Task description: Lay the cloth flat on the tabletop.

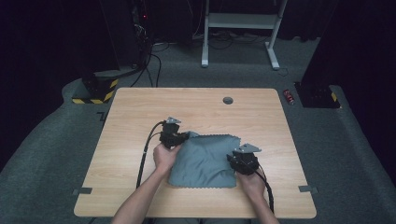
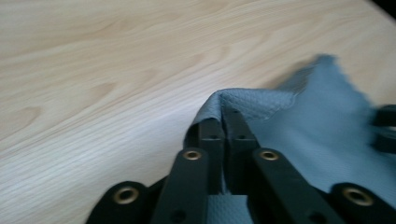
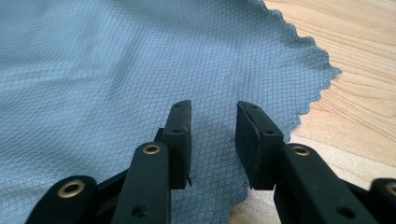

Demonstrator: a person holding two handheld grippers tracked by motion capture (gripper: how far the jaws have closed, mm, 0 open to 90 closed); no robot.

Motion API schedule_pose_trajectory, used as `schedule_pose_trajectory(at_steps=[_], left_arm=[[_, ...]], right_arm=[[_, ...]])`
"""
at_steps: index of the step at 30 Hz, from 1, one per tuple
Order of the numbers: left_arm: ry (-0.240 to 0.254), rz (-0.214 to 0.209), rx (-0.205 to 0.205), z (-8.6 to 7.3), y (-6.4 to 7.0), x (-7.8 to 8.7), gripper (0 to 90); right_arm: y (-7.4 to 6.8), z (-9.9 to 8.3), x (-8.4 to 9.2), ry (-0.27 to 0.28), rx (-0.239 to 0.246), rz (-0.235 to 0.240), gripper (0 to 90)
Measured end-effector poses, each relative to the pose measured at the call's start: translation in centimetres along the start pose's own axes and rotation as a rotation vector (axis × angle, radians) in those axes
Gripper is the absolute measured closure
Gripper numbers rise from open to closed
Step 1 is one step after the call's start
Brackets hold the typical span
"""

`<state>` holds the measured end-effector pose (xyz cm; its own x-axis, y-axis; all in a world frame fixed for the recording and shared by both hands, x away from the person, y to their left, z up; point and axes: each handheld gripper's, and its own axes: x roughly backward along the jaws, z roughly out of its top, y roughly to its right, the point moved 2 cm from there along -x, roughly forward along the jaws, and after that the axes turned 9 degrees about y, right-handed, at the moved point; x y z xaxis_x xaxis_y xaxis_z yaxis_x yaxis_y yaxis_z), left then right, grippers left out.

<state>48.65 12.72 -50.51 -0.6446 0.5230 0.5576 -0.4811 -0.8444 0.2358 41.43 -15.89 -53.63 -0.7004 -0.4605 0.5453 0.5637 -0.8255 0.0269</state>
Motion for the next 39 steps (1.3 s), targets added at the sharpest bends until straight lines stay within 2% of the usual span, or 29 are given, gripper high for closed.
schedule_pose_trajectory(at_steps=[3, 5, 7, 8, 9, 10, 11, 12, 13, 14, 16, 18, 22, 24, 25, 28, 30, 33, 36, 39], left_arm=[[-0.014, 0.047, 0.027, -0.5, -0.8, -0.3, 67.4], [-0.009, 0.067, 0.006, -0.8, -0.7, 0.0, 60.1], [-0.006, 0.066, -0.027, -1.1, -0.4, 0.6, 55.2], [-0.006, 0.066, -0.027, -1.1, -0.4, 0.6, 53.3], [-0.007, 0.049, -0.075, -1.6, 0.2, 1.4, 51.5], [-0.007, 0.049, -0.075, -1.6, 0.2, 1.4, 51.3], [-0.016, 0.032, -0.126, -2.4, 0.9, 2.2, 50.5], [-0.016, 0.032, -0.126, -2.4, 0.9, 2.2, 50.1], [-0.026, 0.023, -0.176, -3.2, 1.5, 3.1, 49.6], [-0.027, 0.016, -0.197, -3.8, 1.8, 3.7, 49.2], [-0.031, 0.010, -0.215, -4.7, 2.2, 4.3, 49.0], [-0.035, 0.005, -0.235, -5.4, 2.4, 4.7, 48.4], [-0.050, 0.013, -0.276, -6.7, 2.9, 5.0, 47.8], [-0.072, 0.028, -0.305, -7.3, 2.9, 4.9, 47.5], [-0.059, 0.031, -0.306, -7.4, 2.9, 5.0, 47.0], [-0.044, 0.027, -0.291, -7.7, 2.7, 5.1, 45.3], [-0.041, 0.031, -0.293, -7.8, 2.7, 5.2, 44.7], [-0.019, 0.031, -0.275, -8.1, 2.8, 5.3, 43.6], [0.023, 0.048, -0.258, -8.8, 3.2, 5.4, 42.3], [0.037, 0.053, -0.247, -9.2, 3.6, 5.6, 42.5]], right_arm=[[0.0, 0.0, 0.0, 0.000, 0.000, 0.000, 66.3], [0.0, 0.0, 0.0, 0.000, 0.000, 0.000, 66.2], [0.0, 0.0, 0.0, 0.000, -0.001, 0.001, 66.2], [0.0, 0.0, 0.0, 0.000, -0.001, 0.001, 66.2], [0.1, 0.0, 0.0, -0.002, -0.011, 0.009, 65.5], [0.1, 0.0, 0.0, -0.002, -0.011, 0.009, 65.5], [0.2, 0.0, 0.1, -0.002, -0.020, 0.020, 65.3], [0.3, 0.0, 0.1, -0.005, -0.034, 0.023, 64.7], [0.4, 0.1, 0.4, -0.008, -0.045, 0.030, 64.7], [0.4, 0.2, 0.6, -0.005, -0.051, 0.036, 64.9], [0.3, 0.4, 1.6, 0.018, -0.054, 0.051, 65.8], [0.1, 0.6, 2.4, 0.020, -0.031, 0.062, 66.6], [-0.2, 0.1, 2.7, -0.037, 0.001, 0.077, 68.2], [-0.1, -0.3, 2.5, -0.062, 0.003, 0.079, 70.2], [0.1, -0.6, 2.3, -0.086, 0.016, 0.075, 72.6], [0.7, -0.9, 2.3, -0.061, 0.047, 0.073, 75.3], [1.3, -0.8, 2.1, -0.061, 0.043, 0.065, 75.2], [1.8, -0.5, 1.8, -0.064, 0.050, 0.053, 73.8], [2.5, 0.3, 0.9, -0.085, 0.048, 0.034, 71.7], [2.8, 0.7, 0.5, -0.106, 0.032, 0.021, 67.7]])
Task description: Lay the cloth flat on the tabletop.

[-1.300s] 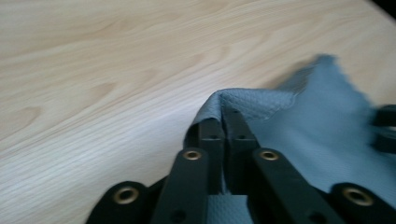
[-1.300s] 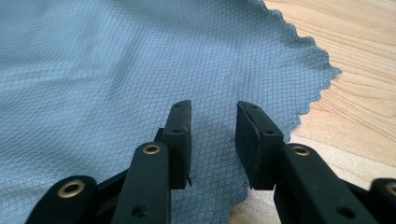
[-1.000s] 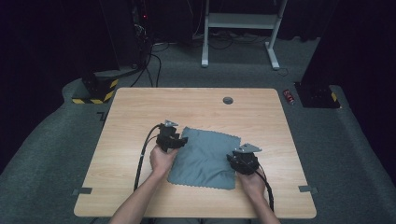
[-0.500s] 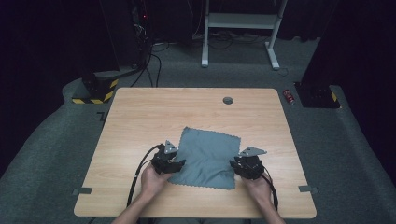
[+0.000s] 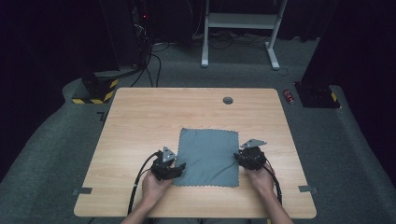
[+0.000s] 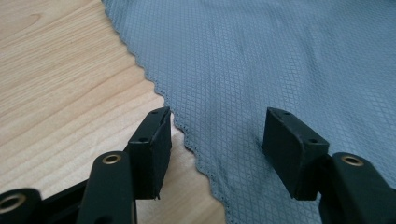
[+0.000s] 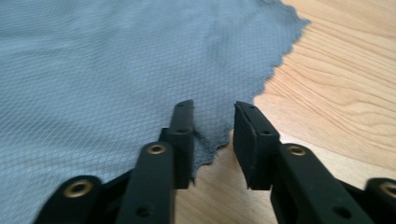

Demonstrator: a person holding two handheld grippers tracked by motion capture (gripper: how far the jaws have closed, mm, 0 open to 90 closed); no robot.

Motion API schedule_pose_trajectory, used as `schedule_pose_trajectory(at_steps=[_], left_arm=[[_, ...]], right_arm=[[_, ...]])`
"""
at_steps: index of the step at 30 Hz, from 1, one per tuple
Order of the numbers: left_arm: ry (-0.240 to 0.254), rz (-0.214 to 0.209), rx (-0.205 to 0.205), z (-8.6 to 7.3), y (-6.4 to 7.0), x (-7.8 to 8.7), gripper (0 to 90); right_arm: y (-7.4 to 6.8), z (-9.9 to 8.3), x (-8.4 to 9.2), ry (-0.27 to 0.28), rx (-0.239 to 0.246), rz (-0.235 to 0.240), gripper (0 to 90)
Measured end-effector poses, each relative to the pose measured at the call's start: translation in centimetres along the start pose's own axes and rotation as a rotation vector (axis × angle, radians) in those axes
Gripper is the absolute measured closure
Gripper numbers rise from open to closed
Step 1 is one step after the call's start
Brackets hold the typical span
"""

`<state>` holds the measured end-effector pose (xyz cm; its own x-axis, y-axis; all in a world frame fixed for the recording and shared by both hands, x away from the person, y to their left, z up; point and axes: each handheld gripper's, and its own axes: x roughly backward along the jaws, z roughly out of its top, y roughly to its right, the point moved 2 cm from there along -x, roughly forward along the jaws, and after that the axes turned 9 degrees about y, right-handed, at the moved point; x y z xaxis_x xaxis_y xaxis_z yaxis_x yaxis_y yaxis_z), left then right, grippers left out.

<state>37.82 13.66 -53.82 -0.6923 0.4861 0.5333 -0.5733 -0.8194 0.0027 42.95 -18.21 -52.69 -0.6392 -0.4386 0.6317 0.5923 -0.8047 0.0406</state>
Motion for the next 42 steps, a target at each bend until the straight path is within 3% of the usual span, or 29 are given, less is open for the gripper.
schedule_pose_trajectory(at_steps=[2, 3, 5, 6, 7, 8, 11, 19, 25, 26, 30, 33, 37, 42], left_arm=[[-0.007, -0.002, -0.008, -0.1, 0.2, 0.2, 42.6], [-0.011, -0.006, -0.007, -0.1, 0.4, 0.3, 42.9], [-0.014, -0.007, -0.009, -0.1, 0.5, 0.4, 43.4], [-0.023, -0.011, -0.008, 0.0, 0.5, 0.5, 43.6], [-0.023, -0.011, -0.008, 0.0, 0.5, 0.5, 43.6], [-0.021, -0.012, -0.010, -0.1, 0.5, 0.5, 43.5], [-0.011, -0.008, -0.017, -0.2, 0.5, 0.5, 43.5], [-0.011, 0.008, 0.000, -0.3, 0.8, 0.7, 43.5], [-0.017, 0.002, 0.007, -0.7, 1.4, 1.5, 43.1], [-0.031, -0.008, 0.012, -0.6, 1.2, 1.5, 42.6], [0.021, -0.010, 0.033, 0.5, 0.2, 1.3, 42.2], [0.034, -0.019, 0.024, 1.2, -0.2, 0.6, 41.6], [0.000, -0.022, -0.003, 2.5, -0.6, -1.7, 41.6], [-0.035, 0.004, -0.038, 2.3, -0.7, -2.7, 42.6]], right_arm=[[-0.2, 0.2, 0.1, -0.016, -0.002, -0.034, 67.4], [-0.5, 0.2, 0.4, -0.006, -0.005, -0.029, 67.4], [-0.9, 0.1, 0.7, 0.013, -0.007, -0.015, 67.2], [-2.1, 0.0, 1.6, 0.051, -0.015, 0.017, 67.4], [-2.1, 0.0, 1.6, 0.051, -0.015, 0.017, 67.4], [-3.2, -0.5, 2.1, 0.061, 0.004, 0.047, 67.3], [-4.4, -1.6, 2.5, 0.042, 0.020, 0.069, 66.6], [-4.3, -3.5, 3.6, 0.066, 0.040, 0.074, 63.9], [-3.4, -3.7, 4.2, 0.038, 0.028, 0.074, 56.9], [-3.6, -3.4, 4.1, 0.028, 0.044, 0.053, 56.2], [-4.5, -2.1, 4.0, 0.087, 0.006, 0.069, 57.5], [-5.3, -1.1, 3.4, 0.102, 0.014, 0.081, 58.1], [-6.4, -0.1, 1.1, 0.091, 0.012, 0.099, 60.5], [-7.2, 0.1, -0.2, 0.066, 0.043, 0.102, 60.6]])
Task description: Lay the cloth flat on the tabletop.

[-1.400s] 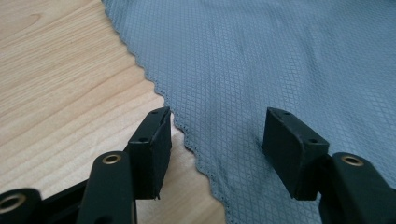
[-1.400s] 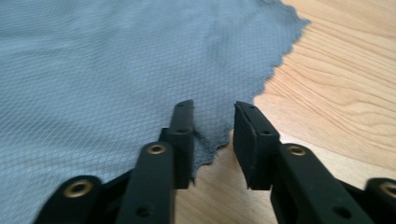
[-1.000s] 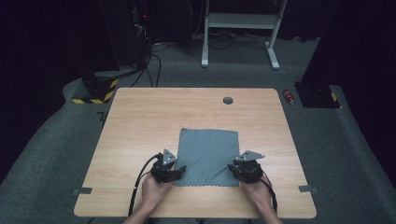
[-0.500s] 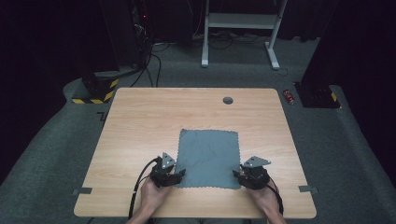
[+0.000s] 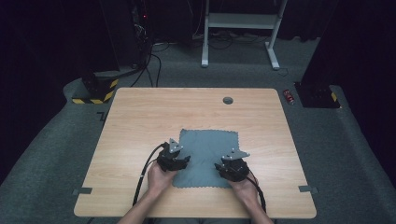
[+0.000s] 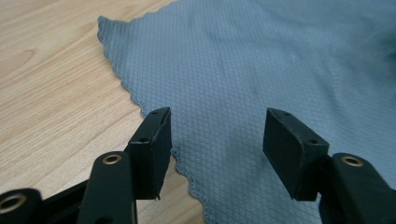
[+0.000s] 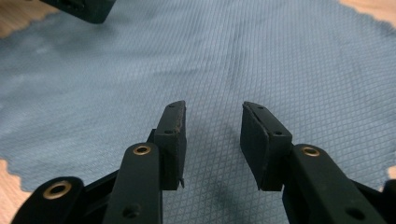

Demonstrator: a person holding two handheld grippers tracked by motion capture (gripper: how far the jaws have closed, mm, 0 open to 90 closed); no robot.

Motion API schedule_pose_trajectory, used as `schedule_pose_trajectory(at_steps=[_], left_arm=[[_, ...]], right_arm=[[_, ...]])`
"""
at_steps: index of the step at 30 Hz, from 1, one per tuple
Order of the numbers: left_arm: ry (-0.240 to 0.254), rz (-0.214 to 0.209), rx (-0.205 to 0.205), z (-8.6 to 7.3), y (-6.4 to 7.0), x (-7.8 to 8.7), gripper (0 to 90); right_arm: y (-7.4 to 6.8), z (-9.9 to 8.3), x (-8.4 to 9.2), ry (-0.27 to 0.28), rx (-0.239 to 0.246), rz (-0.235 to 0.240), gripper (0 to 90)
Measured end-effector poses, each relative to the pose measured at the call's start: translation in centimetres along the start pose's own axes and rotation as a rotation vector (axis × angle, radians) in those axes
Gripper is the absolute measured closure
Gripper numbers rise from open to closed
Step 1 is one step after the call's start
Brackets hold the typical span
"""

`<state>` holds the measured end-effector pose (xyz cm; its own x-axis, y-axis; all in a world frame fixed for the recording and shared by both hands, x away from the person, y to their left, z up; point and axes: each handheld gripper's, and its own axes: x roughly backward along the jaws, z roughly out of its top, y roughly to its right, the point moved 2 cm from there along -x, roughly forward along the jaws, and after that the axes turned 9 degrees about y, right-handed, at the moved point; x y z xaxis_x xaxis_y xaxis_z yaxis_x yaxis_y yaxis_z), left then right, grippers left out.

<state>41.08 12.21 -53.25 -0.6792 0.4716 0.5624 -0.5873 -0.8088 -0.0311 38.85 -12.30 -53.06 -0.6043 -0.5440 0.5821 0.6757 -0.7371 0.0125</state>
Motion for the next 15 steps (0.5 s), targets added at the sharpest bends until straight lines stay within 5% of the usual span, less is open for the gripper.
schedule_pose_trajectory(at_steps=[15], left_arm=[[0.057, -0.008, 0.027, -1.6, 0.6, 1.2, 49.0]], right_arm=[[1.2, -1.5, 1.2, 0.031, 0.035, 0.038, 56.5]])
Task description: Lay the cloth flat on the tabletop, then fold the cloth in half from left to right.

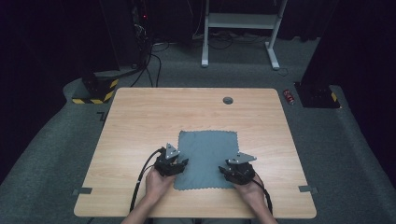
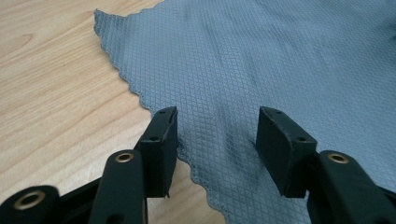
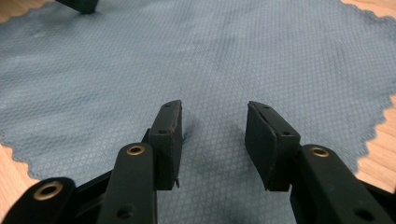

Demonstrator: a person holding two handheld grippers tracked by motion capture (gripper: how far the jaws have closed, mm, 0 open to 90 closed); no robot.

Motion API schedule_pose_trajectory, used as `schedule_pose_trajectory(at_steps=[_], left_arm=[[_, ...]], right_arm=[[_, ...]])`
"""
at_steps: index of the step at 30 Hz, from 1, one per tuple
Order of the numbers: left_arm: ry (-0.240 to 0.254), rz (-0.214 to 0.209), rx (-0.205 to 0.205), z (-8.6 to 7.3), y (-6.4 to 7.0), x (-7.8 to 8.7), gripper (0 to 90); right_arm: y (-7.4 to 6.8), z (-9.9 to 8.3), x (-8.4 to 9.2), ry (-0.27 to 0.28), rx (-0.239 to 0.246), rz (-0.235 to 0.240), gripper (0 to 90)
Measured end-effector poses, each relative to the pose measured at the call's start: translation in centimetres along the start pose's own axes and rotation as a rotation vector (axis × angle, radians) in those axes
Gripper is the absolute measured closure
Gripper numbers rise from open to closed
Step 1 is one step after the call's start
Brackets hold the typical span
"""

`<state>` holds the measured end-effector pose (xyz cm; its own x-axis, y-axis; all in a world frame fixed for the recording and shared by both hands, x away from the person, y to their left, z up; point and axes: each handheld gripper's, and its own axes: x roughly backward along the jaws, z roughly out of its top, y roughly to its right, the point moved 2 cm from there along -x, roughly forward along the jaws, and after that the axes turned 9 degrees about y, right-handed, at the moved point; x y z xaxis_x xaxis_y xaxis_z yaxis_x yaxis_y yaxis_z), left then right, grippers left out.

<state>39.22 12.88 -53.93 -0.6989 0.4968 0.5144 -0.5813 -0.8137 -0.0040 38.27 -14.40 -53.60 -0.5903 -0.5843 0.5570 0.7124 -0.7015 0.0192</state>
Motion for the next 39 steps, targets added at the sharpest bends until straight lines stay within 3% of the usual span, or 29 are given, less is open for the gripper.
schedule_pose_trajectory(at_steps=[10, 16, 22, 29, 31, 33, 35, 38, 39], left_arm=[[0.001, 0.012, 0.011, -0.6, 1.0, 1.0, 48.6], [-0.013, -0.015, 0.052, -0.4, 0.8, 1.0, 43.9], [-0.012, -0.030, 0.050, 0.3, 0.4, 0.9, 41.2], [-0.028, -0.054, 0.073, 1.9, -0.8, 0.3, 41.9], [-0.033, -0.046, 0.064, 2.1, -1.1, 0.2, 42.6], [-0.015, -0.033, 0.073, 2.2, -1.6, 0.2, 44.0], [-0.040, -0.030, 0.099, 2.3, -2.5, -0.1, 43.6], [-0.037, -0.024, 0.099, 2.6, -3.0, -0.2, 43.6], [-0.004, -0.015, 0.116, 2.8, -3.5, -0.2, 43.9]], right_arm=[[0.3, 0.1, 0.2, -0.020, 0.006, 0.012, 56.4], [0.2, 0.2, 0.2, -0.029, 0.000, -0.008, 54.2], [0.2, 0.3, 0.4, -0.037, -0.060, -0.018, 55.4], [-0.5, 1.1, 0.9, 0.033, -0.092, 0.006, 57.9], [-0.6, 1.2, 0.9, 0.039, -0.092, 0.008, 58.7], [-1.2, 1.5, 0.8, 0.051, -0.082, 0.024, 60.2], [-1.7, 1.7, 0.5, 0.055, -0.068, 0.031, 61.3], [-2.3, 1.9, 0.2, 0.055, -0.062, 0.043, 62.6], [-2.6, 2.0, 0.0, 0.053, -0.059, 0.048, 63.4]])
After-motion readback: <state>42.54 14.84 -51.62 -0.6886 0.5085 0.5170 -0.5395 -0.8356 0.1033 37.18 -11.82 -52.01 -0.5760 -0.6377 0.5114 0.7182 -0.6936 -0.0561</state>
